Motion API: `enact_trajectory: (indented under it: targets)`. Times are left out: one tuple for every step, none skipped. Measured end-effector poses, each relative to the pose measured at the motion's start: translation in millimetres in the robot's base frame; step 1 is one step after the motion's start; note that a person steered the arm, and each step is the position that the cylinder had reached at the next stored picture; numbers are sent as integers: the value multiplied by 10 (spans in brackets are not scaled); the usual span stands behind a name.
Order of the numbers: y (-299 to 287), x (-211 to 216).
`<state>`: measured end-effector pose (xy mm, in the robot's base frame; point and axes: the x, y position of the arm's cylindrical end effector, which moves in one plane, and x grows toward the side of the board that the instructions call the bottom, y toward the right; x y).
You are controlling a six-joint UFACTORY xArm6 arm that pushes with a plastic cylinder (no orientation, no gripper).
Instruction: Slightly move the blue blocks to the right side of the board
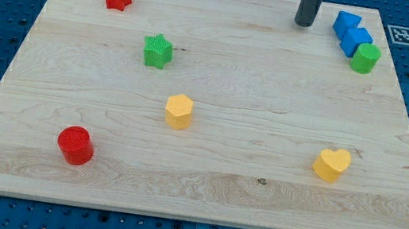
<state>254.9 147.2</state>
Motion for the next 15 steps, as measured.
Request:
enact_trajectory:
  targets:
    - [-13,0]
    - [-127,-66]
    - [-161,-96]
    - [-198,-142]
    - [-198,-142]
    - [-239,-217]
    - [-262,-235]
    - [-311,-298]
    - [-408,-367]
    - [-627,-391]
    - [-814,-390]
    - [-1007,-390]
    - [-1211,-389]
    - [-1251,-373]
    - [-1079,-134]
